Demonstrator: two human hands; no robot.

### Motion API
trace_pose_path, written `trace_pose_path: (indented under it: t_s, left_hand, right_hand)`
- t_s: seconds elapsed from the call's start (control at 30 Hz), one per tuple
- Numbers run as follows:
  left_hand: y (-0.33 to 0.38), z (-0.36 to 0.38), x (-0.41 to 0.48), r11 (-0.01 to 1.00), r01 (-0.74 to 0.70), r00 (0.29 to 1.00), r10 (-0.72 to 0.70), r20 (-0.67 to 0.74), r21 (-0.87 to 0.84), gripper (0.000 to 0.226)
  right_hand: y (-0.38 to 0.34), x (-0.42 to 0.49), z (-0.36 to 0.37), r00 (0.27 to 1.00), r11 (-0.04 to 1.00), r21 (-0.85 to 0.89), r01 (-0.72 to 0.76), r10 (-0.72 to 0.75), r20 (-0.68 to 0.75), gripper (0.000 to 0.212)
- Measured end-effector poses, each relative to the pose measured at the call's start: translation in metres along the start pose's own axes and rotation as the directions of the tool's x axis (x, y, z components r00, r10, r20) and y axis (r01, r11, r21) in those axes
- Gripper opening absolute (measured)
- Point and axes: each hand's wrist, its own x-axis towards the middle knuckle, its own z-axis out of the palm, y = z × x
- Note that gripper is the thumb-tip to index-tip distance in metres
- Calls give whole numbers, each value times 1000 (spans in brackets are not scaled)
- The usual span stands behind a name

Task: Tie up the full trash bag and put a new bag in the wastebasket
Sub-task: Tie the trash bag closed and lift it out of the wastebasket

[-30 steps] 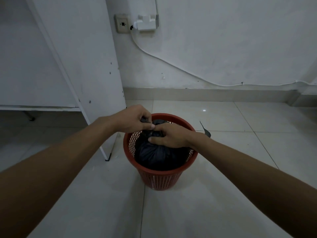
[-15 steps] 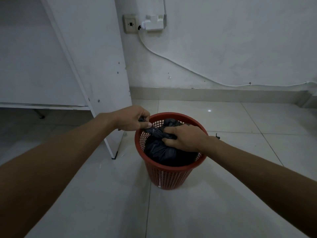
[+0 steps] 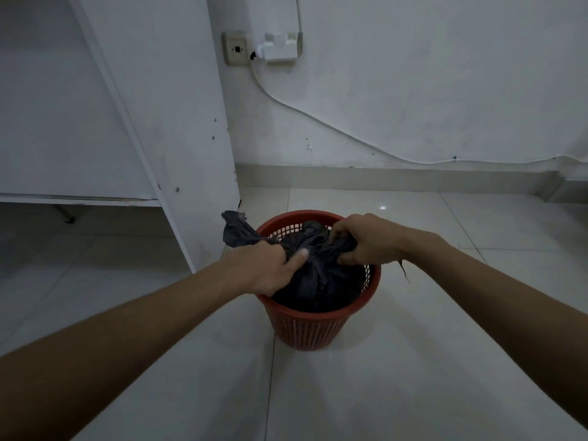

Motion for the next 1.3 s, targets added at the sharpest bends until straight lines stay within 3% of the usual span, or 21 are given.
trace_pose_path:
  t_s: [0.07,0.13,0.23,0.3,0.4,0.53,0.57,0.63,0.7,0.8,0.93,0.97,1.0,1.07,1.1,1.2,1.3]
  left_hand:
    - [-1,3,6,991,116,993,-118,-29,-63,87]
    - [-2,4,15,974,197,978,-204,-52,-110,82]
    - [-1,10,34,836,274,937,-343,-63,-476,63]
    - [2,14,42,745,163,919,-354,-175,-647,42]
    - [13,22,46,606,-45,909,-305,-284,-794,13]
    - [22,32,46,456,-146,906,-295,-304,-878,5]
    - [24,34,46,407,-160,904,-305,-299,-899,8]
    - [26,36,48,357,-172,908,-305,-288,-918,20]
    - [27,35,49,348,-162,906,-318,-279,-923,13]
    - [30,32,55,323,-170,854,-423,-303,-931,17]
    - [34,26,69,198,-114,769,-603,-212,-974,9]
    - [33,25,73,158,-95,768,-617,-174,-983,3]
    - [33,25,77,136,-76,773,-618,-145,-988,4]
    - [31,24,81,141,-56,801,-585,-129,-988,4]
    - [30,23,81,154,-66,812,-566,-143,-986,2]
    - [24,18,81,134,-128,821,-542,-181,-983,10]
    - [19,11,79,123,-144,830,-526,-188,-982,11]
  right_hand:
    - [-1,-3,1,996,998,64,-26,32,-88,36]
    - [1,-5,3,987,970,234,-60,93,-131,28]
    - [-3,-5,9,973,778,626,-57,183,-139,24]
    - [-6,-2,13,943,598,801,-30,282,-175,26]
    - [-13,6,21,880,385,922,36,426,-212,31]
    - [-23,12,40,848,24,972,233,484,-215,40]
    - [-25,13,46,853,-10,971,239,481,-205,39]
    - [-25,14,59,861,38,978,204,468,-197,35]
    - [-23,17,67,854,100,979,179,478,-205,25]
    - [-26,27,70,831,187,966,181,495,-252,20]
    - [-39,38,64,842,107,968,225,479,-249,29]
    - [-39,38,63,849,150,961,233,451,-276,26]
    - [-38,36,62,856,262,937,231,403,-323,24]
    - [-34,34,62,880,458,853,248,261,-396,22]
    - [-32,32,61,894,505,825,255,203,-400,21]
    - [-23,29,56,915,583,762,282,76,-397,20]
    - [-18,28,57,912,591,750,298,58,-407,29]
